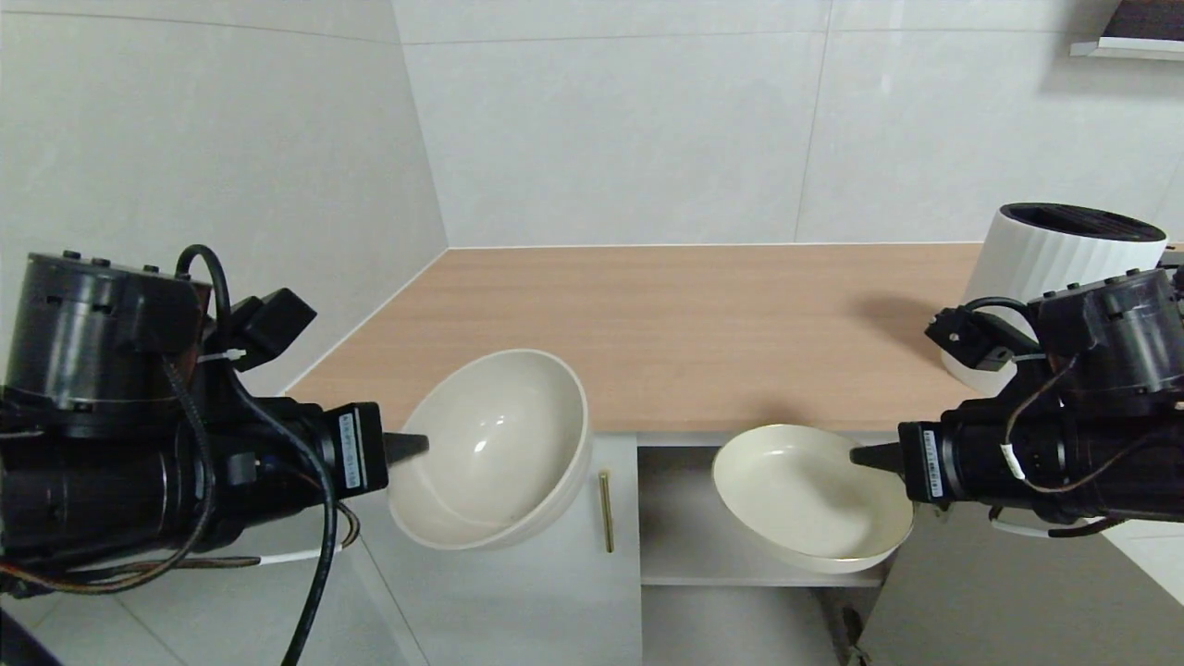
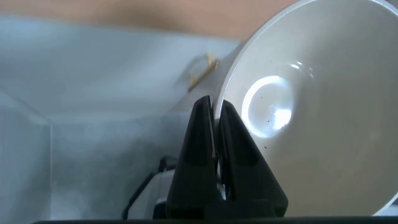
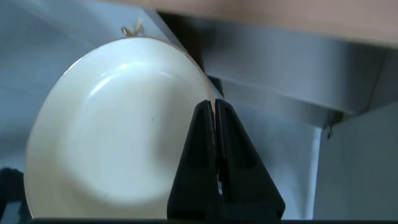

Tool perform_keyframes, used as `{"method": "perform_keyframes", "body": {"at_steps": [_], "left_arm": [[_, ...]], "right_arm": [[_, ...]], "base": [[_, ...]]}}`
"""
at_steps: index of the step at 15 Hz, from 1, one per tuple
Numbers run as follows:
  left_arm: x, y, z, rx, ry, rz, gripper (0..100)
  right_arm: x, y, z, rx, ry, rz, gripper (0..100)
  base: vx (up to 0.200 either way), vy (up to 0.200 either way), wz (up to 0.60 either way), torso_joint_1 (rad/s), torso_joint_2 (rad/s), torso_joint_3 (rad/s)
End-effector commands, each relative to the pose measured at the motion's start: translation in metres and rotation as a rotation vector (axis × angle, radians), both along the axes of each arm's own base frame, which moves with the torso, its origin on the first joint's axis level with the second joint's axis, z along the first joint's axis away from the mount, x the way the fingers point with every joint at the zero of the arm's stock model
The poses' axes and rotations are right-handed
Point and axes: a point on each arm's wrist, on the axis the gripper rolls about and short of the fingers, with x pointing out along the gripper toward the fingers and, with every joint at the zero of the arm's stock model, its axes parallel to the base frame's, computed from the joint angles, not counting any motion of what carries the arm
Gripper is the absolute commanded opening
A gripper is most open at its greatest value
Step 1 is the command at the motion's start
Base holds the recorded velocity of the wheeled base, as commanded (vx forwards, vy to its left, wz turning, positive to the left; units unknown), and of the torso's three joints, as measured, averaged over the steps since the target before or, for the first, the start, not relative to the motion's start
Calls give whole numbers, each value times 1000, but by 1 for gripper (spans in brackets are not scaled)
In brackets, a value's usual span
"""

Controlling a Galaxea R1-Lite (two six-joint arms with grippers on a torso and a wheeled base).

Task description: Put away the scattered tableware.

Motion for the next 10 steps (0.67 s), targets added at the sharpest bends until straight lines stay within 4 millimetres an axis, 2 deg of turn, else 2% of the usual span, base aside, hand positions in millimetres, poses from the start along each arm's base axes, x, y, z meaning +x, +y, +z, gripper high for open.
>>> {"method": "perform_keyframes", "body": {"at_steps": [1, 3, 10], "left_arm": [[-4, 1, -4, 4, 11, -1, 0], [-2, 0, -5, 8, 16, -2, 0], [3, -2, -10, 15, 30, -5, 0]], "right_arm": [[-2, -1, -1, -1, -1, -3, 0], [0, 0, -3, -7, 5, -7, 0], [11, -3, -9, -9, 1, -40, 0]], "base": [[-200, 0, 0, 2, 7, 2], [-200, 0, 0, -5, 0, 5], [0, 0, 0, 0, 0, 0]]}}
